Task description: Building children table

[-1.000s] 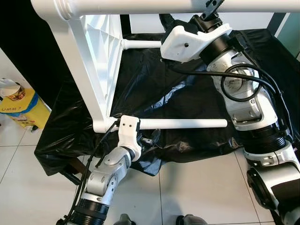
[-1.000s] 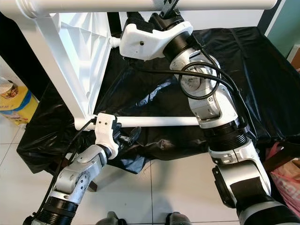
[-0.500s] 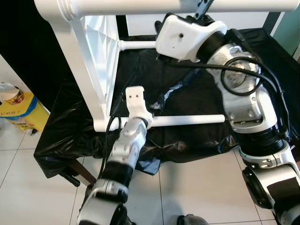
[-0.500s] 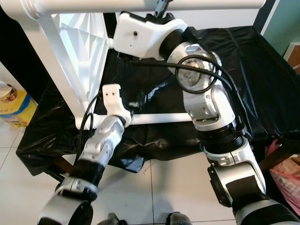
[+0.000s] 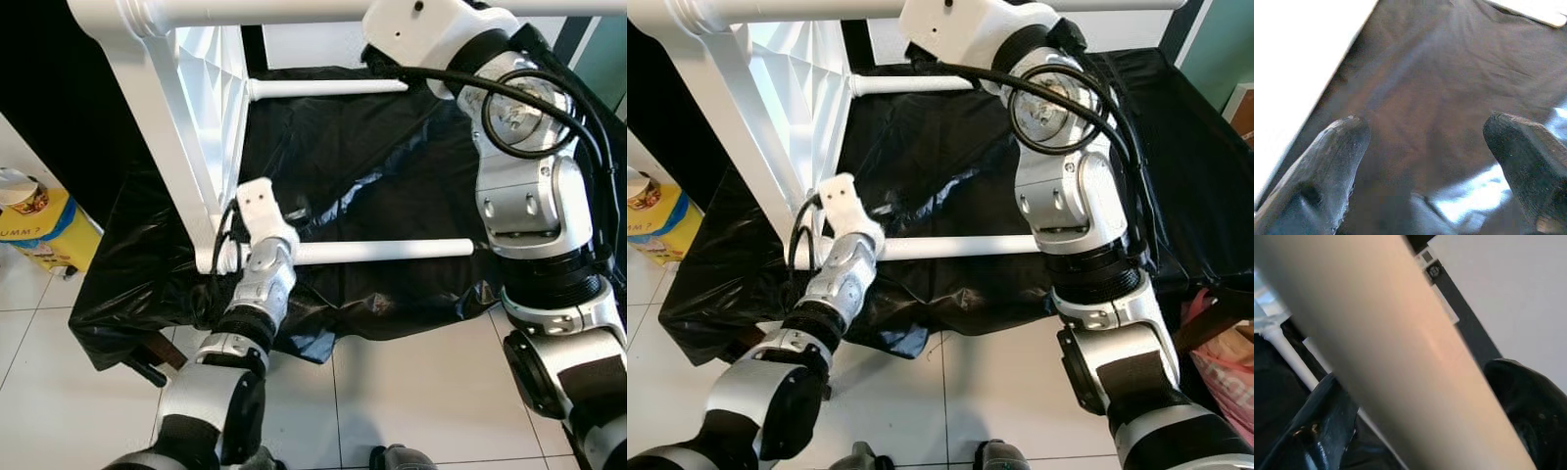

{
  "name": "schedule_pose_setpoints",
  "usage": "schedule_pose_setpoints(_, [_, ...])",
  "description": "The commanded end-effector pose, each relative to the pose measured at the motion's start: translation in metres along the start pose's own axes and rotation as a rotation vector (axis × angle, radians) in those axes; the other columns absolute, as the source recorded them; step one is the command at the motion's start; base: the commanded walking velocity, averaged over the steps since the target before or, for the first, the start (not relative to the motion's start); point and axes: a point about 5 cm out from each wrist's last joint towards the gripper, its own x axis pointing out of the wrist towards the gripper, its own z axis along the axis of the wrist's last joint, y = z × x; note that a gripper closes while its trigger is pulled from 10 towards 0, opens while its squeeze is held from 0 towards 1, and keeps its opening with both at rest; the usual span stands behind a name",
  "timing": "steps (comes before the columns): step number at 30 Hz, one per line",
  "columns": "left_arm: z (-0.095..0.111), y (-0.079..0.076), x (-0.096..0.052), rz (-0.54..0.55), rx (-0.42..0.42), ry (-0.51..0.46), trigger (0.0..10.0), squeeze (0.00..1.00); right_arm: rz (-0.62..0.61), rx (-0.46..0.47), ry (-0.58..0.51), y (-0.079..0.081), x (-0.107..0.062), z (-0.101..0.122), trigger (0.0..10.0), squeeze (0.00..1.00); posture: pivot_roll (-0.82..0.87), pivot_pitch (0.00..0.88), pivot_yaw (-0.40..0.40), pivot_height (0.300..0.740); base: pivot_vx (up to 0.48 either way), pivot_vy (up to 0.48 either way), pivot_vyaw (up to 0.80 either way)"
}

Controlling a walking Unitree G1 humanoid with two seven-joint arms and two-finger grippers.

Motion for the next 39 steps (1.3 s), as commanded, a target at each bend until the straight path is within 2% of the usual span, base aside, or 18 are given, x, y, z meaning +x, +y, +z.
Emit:
schedule_pose_setpoints(1, [0.007, 0.013, 0.002, 0.096, 0.042, -0.044, 10.0, 0.00, 0.000, 0.107, 0.036, 0.000, -0.001, -0.006, 10.0, 0.00, -0.15, 0.086, 0.066, 0.740, 0.000, 0.000, 0.00])
schedule_pose_setpoints(3, [0.029, 0.029, 0.006, 0.171, 0.109, -0.135, 10.0, 0.00, -0.022, 0.365, 0.093, -0.003, -0.004, -0.015, 10.0, 0.00, -0.14, 0.089, 0.060, 0.740, 0.000, 0.000, 0.00])
schedule_pose_setpoints(6, [0.036, 0.033, 0.007, 0.189, 0.129, -0.163, 10.0, 0.00, -0.028, 0.430, 0.107, -0.004, -0.004, -0.017, 10.0, 0.00, -0.14, 0.090, 0.059, 0.740, 0.000, 0.000, 0.00])
schedule_pose_setpoints(7, [0.053, 0.037, 0.008, 0.223, 0.151, -0.226, 10.0, 0.00, -0.058, 0.522, 0.128, -0.007, -0.005, -0.021, 10.0, 0.00, -0.13, 0.090, 0.056, 0.740, 0.000, 0.000, 0.00])
schedule_pose_setpoints(10, [0.102, 0.037, 0.009, 0.276, 0.146, -0.387, 10.0, 0.00, -0.137, 0.656, 0.151, -0.017, -0.008, -0.028, 10.0, 0.00, -0.13, 0.090, 0.049, 0.740, 0.000, 0.000, 0.00])
schedule_pose_setpoints(14, [0.127, 0.029, 0.008, 0.279, 0.140, -0.465, 10.0, 0.00, -0.161, 0.746, 0.169, -0.020, -0.010, -0.032, 10.0, 0.00, -0.12, 0.090, 0.048, 0.740, 0.000, 0.000, 0.00])
schedule_pose_setpoints(15, [0.144, 0.018, 0.007, 0.255, 0.129, -0.512, 10.0, 0.00, -0.192, 0.790, 0.167, -0.024, -0.011, -0.036, 10.0, 0.00, -0.12, 0.091, 0.046, 0.740, 0.000, 0.000, 0.00])
schedule_pose_setpoints(17, [0.155, 0.011, 0.006, 0.237, 0.121, -0.540, 10.0, 0.00, -0.212, 0.817, 0.165, -0.027, -0.012, -0.038, 10.0, 0.00, -0.12, 0.091, 0.046, 0.740, 0.000, 0.000, 0.00])
schedule_pose_setpoints(19, [0.181, -0.019, 0.001, 0.142, 0.076, -0.613, 10.0, 0.00, -0.264, 0.890, 0.150, -0.035, -0.016, -0.044, 10.0, 0.00, -0.11, 0.086, 0.043, 0.740, 0.000, 0.000, 0.00])
schedule_pose_setpoints(20, [0.181, -0.019, 0.001, 0.142, 0.076, -0.613, 10.0, 0.00, -0.264, 0.890, 0.150, -0.035, -0.016, -0.044, 10.0, 0.00, -0.11, 0.086, 0.043, 0.740, 0.000, 0.000, 0.00])
schedule_pose_setpoints(22, [0.203, -0.054, -0.010, 0.013, 0.001, -0.673, 10.0, 0.00, -0.316, 0.977, 0.159, -0.039, -0.021, -0.055, 10.0, 0.00, -0.11, 0.083, 0.040, 0.740, 0.000, 0.000, 0.00])
schedule_pose_setpoints(25, [0.212, -0.071, -0.016, -0.050, -0.023, -0.701, 10.0, 0.00, -0.349, 1.017, 0.158, -0.041, -0.025, -0.063, 10.0, 0.00, -0.11, 0.081, 0.040, 0.740, 0.000, 0.000, 0.00])
schedule_pose_setpoints(28, [0.229, -0.120, -0.036, -0.273, -0.081, -0.729, 10.0, 0.00, -0.440, 1.086, 0.219, -0.036, -0.041, -0.099, 10.0, 0.00, -0.09, 0.077, 0.038, 0.740, 0.000, 0.000, 0.00])
schedule_pose_setpoints(30, [0.229, -0.120, -0.036, -0.273, -0.081, -0.729, 10.0, 0.00, -0.440, 1.086, 0.219, -0.036, -0.041, -0.099, 10.0, 0.00, -0.09, 0.077, 0.038, 0.740, 0.000, 0.000, 0.00])
schedule_pose_setpoints(31, [0.230, -0.136, -0.042, -0.364, -0.100, -0.707, 10.0, 0.00, -0.471, 1.158, 0.251, -0.028, -0.050, -0.115, 10.0, 0.00, -0.09, 0.078, 0.044, 0.740, 0.000, 0.000, 0.00])
schedule_pose_setpoints(32, [0.230, -0.136, -0.042, -0.364, -0.100, -0.707, 10.0, 0.00, -0.471, 1.158, 0.251, -0.028, -0.050, -0.115, 10.0, 0.00, -0.09, 0.078, 0.044, 0.740, 0.000, 0.000, 0.00])
schedule_pose_setpoints(34, [0.229, -0.161, -0.050, -0.524, -0.139, -0.640, 10.0, 0.00, -0.524, 1.295, 0.296, -0.009, -0.066, -0.143, 10.0, 0.00, -0.09, 0.082, 0.053, 0.740, 0.000, 0.000, 0.00])
schedule_pose_setpoints(39, [0.216, -0.182, -0.057, -0.650, -0.078, -0.575, 10.0, 0.00, -0.534, 1.387, 0.306, 0.011, -0.076, -0.160, 10.0, 0.00, -0.08, 0.087, 0.069, 0.740, 0.000, 0.000, 0.00])
